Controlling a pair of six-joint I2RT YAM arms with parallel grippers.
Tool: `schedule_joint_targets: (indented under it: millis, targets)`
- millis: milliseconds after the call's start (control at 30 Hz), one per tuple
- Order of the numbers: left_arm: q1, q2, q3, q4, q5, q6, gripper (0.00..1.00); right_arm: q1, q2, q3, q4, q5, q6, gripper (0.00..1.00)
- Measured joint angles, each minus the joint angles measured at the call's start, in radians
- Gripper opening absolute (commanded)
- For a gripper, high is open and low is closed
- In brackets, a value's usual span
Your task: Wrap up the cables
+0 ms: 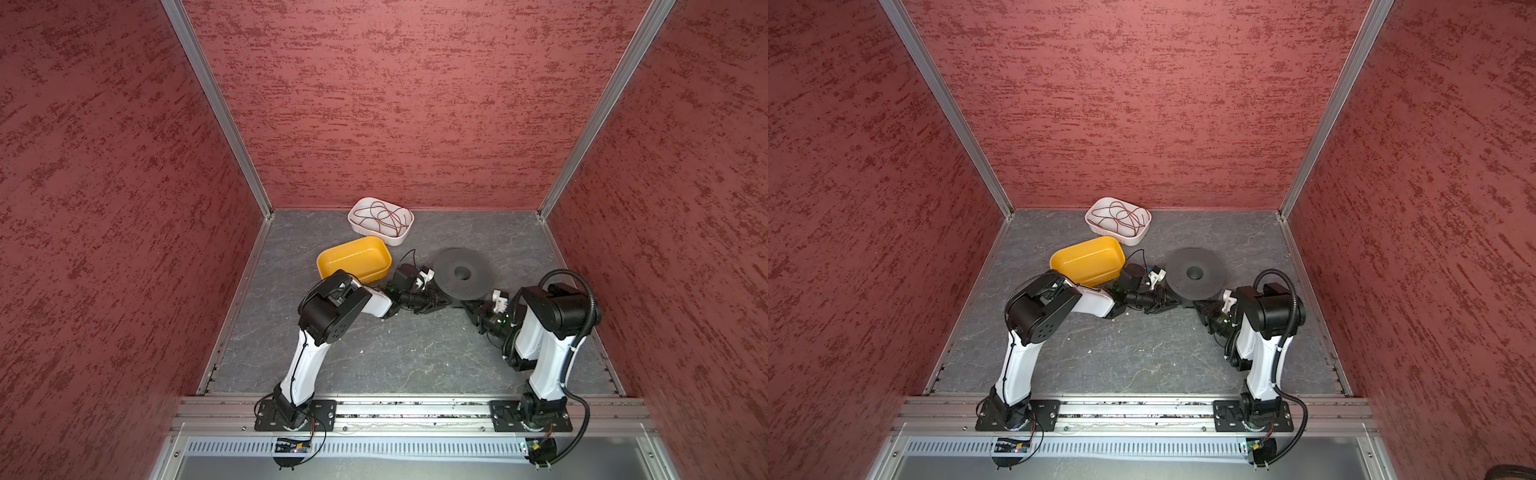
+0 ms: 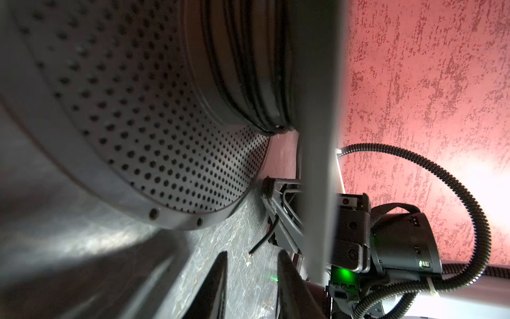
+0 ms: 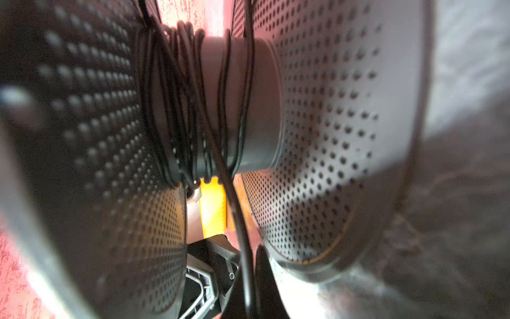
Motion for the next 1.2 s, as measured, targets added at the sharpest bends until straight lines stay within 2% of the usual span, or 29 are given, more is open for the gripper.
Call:
schedule_joint_targets:
  millis: [333, 467, 667, 900, 1000, 1200]
  targets:
    - [-0.023, 0.051, 0.013, 0.047, -0.003, -0.067, 0.31, 0.025, 0.000, 0.000, 0.000, 0.028, 0.005, 0.00]
    - [-0.023, 0.052, 0.013, 0.056, -0.017, -0.090, 0.27, 0.030, 0.002, 0.000, 0.001, 0.034, 0.008, 0.00]
    - [-0.023, 0.058, 0.014, 0.087, -0.030, -0.120, 0.16, 0.037, 0.002, 0.000, 0.002, 0.043, 0.012, 0.00]
    - [-0.024, 0.071, 0.028, 0.093, -0.043, -0.130, 0.18, 0.040, 0.002, 0.000, 0.002, 0.058, 0.012, 0.00]
    - [-0.025, 0.071, 0.028, 0.099, -0.044, -0.137, 0.23, 0.041, 0.002, 0.000, 0.002, 0.061, 0.012, 0.00]
    - [-0.032, 0.071, 0.021, 0.119, -0.044, -0.157, 0.22, 0.043, 0.002, 0.000, 0.002, 0.069, 0.012, 0.00]
